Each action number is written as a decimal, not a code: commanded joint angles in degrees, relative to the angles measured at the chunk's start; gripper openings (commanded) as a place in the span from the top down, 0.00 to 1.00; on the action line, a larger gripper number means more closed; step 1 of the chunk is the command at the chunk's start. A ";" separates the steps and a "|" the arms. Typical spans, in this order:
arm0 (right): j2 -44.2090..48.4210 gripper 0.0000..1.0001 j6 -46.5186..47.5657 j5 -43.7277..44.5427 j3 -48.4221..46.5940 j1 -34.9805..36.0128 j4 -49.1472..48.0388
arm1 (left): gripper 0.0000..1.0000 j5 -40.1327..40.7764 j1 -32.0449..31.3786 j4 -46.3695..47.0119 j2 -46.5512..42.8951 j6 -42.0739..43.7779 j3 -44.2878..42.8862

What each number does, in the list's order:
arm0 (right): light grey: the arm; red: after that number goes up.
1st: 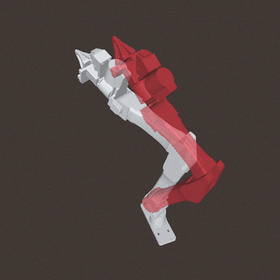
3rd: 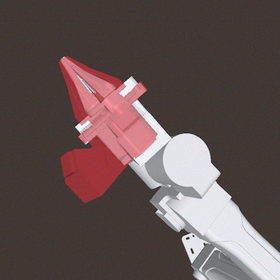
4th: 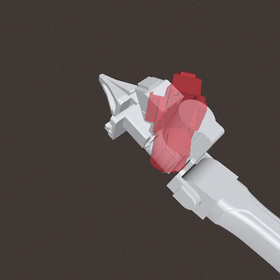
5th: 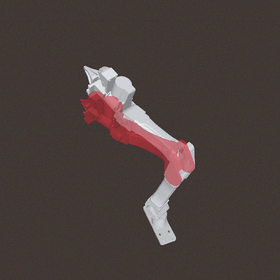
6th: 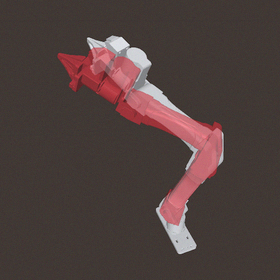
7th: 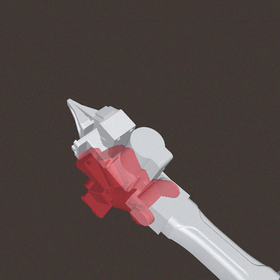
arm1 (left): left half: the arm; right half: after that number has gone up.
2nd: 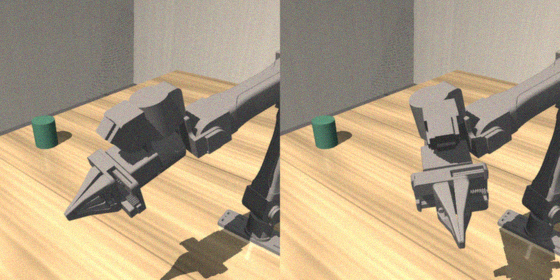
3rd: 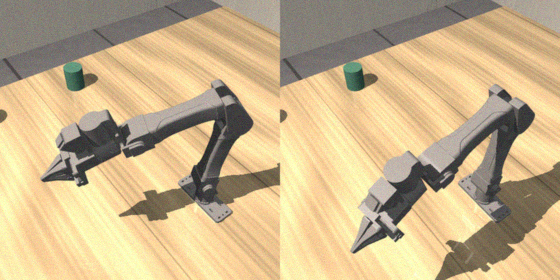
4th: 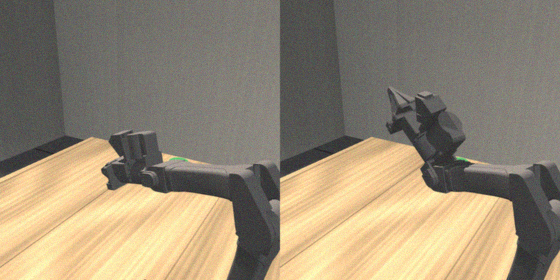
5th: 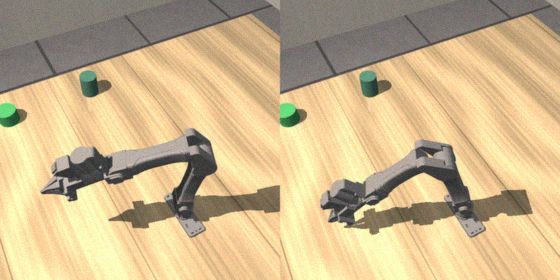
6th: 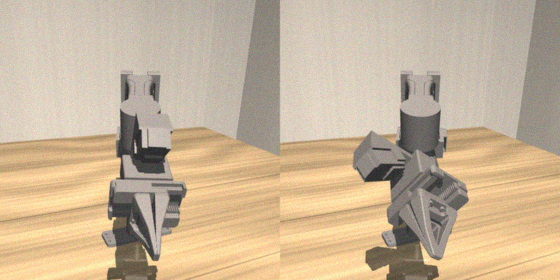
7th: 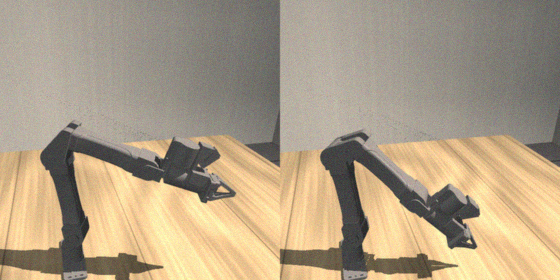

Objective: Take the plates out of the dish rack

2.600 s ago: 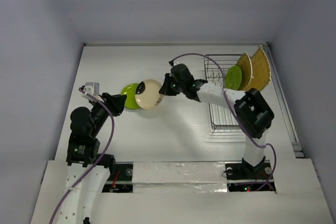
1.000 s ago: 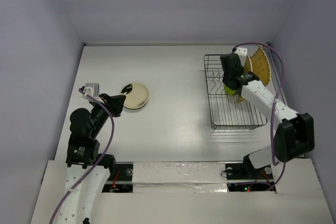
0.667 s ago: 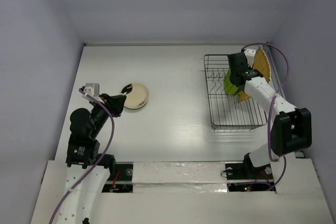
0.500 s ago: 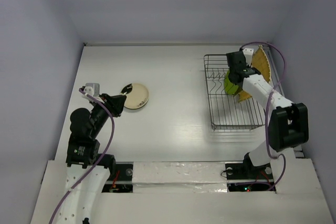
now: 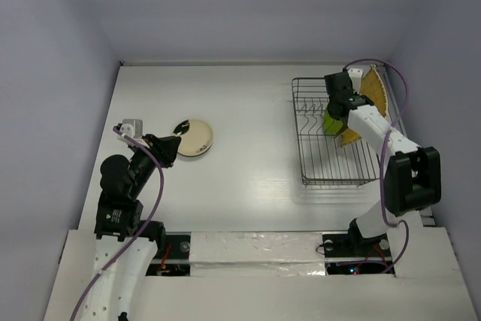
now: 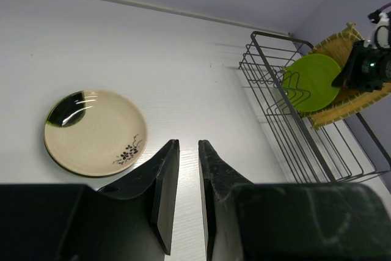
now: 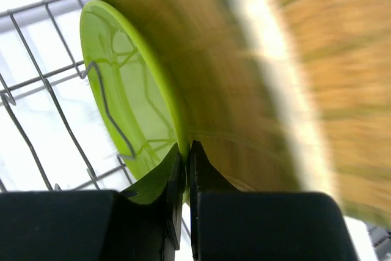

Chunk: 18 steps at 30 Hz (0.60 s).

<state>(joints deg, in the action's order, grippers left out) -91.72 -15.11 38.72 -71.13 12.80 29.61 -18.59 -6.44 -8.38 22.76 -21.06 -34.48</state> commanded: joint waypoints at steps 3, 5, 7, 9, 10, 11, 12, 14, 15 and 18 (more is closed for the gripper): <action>10.32 1.00 0.79 2.32 -4.89 -0.23 0.80 | 0.83 -0.83 -0.42 2.85 -0.18 0.23 0.38; 11.47 1.00 2.01 2.06 -5.59 -0.23 0.98 | 0.83 -0.66 -0.42 2.76 -0.26 0.14 0.38; 12.18 1.00 2.28 1.54 -6.91 0.29 2.03 | 0.83 -0.57 -0.42 2.76 -0.26 0.14 0.29; 12.79 1.00 2.28 1.62 -7.96 1.87 2.65 | 0.83 -0.40 -0.42 2.67 -0.18 0.23 0.29; 13.93 1.00 2.46 1.80 -8.14 2.66 2.74 | 0.83 -0.31 -0.42 2.67 -0.18 0.14 0.29; 14.55 1.00 2.28 1.71 -8.32 3.54 2.65 | 0.83 -0.22 -0.42 2.58 -0.18 0.14 0.29; 15.25 1.00 2.02 1.19 -8.58 5.38 2.65 | 0.83 -0.13 -0.42 2.58 -0.18 0.14 0.38; 17.61 1.00 -0.42 -5.12 -8.67 7.06 1.17 | 0.83 -0.22 -0.42 2.58 -0.09 0.14 0.38; 18.41 1.00 -1.57 -12.02 -8.06 8.89 -2.06 | 0.83 -0.13 -0.42 2.58 -0.09 0.23 0.29; 18.34 1.00 -7.11 -26.96 -3.59 11.98 -11.98 | 0.83 0.22 -0.42 2.49 -0.26 0.05 0.20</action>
<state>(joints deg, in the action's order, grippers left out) -74.67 -16.56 28.71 -76.29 21.76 29.85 -18.57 -6.44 -8.38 22.76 -21.06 -34.48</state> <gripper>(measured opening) 0.079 0.168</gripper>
